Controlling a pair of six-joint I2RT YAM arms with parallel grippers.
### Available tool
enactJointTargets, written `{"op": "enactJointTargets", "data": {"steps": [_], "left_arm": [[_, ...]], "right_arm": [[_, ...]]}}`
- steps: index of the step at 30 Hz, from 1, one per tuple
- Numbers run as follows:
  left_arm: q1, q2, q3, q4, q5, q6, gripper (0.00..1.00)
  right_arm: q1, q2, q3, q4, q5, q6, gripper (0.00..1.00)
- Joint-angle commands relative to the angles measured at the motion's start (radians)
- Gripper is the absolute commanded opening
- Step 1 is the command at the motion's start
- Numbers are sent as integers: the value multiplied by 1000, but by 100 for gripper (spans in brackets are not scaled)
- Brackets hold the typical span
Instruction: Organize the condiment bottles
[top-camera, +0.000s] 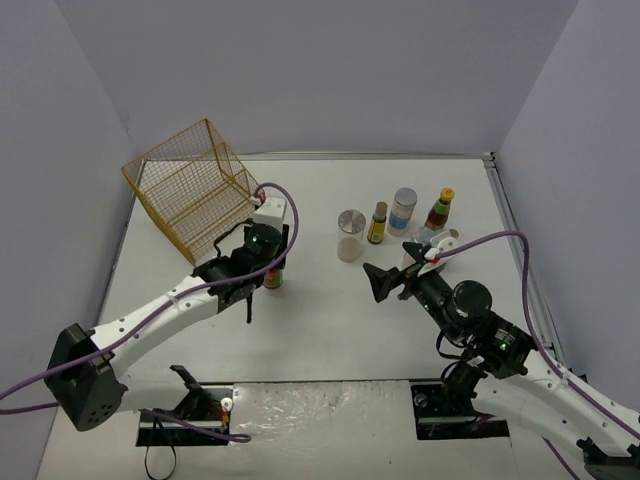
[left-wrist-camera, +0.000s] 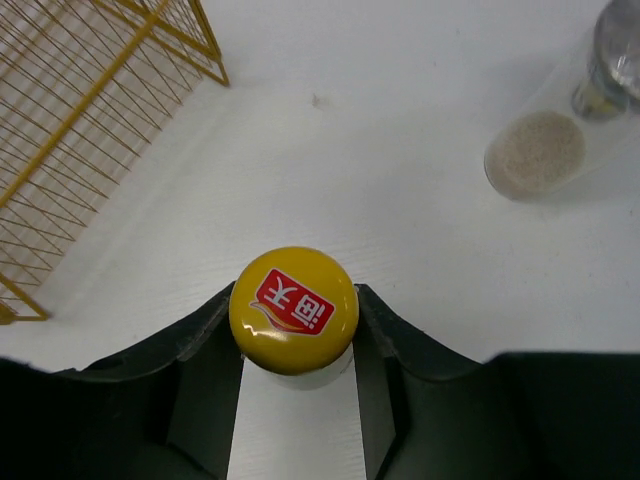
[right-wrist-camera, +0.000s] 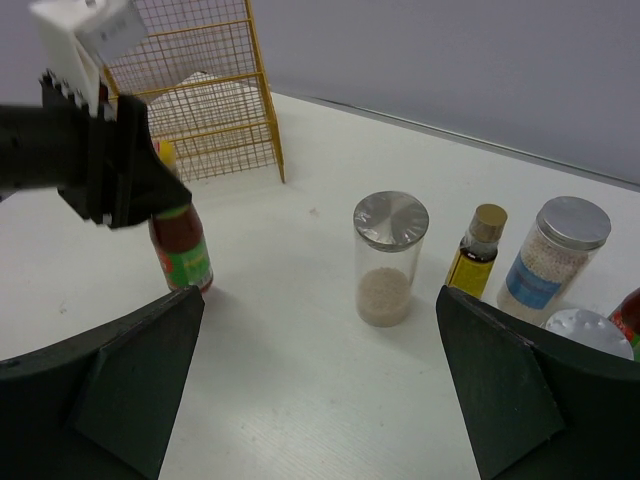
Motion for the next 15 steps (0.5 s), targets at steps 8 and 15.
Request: {"op": "enactJointTargets", "data": {"steps": [8, 15], "left_arm": [[365, 18, 585, -107, -45, 65, 0], [568, 191, 856, -92, -7, 110, 0]], "right_arm": [[4, 62, 74, 64, -2, -6, 99], [4, 132, 108, 70, -21, -27, 99]]}}
